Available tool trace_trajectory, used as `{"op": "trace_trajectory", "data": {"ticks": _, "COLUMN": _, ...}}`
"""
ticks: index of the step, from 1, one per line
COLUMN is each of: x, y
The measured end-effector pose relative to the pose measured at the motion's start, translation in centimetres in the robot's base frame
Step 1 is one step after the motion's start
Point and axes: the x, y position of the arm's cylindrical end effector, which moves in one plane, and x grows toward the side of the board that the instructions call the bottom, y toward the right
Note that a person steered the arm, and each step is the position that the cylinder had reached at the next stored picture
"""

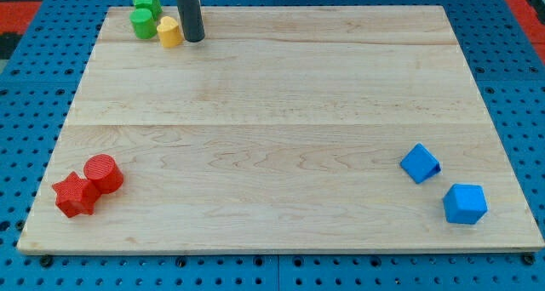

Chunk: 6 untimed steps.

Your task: Point your arm closer to the blue triangle

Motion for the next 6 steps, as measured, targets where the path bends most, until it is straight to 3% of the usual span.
{"op": "trace_trajectory", "data": {"ticks": 1, "x": 0.4, "y": 0.3}}
{"op": "trace_trajectory", "data": {"ticks": 3, "x": 9.0, "y": 19.3}}
{"op": "trace_trajectory", "data": {"ticks": 5, "x": 13.9, "y": 31.8}}
{"op": "trace_trajectory", "data": {"ticks": 6, "x": 19.0, "y": 37.3}}
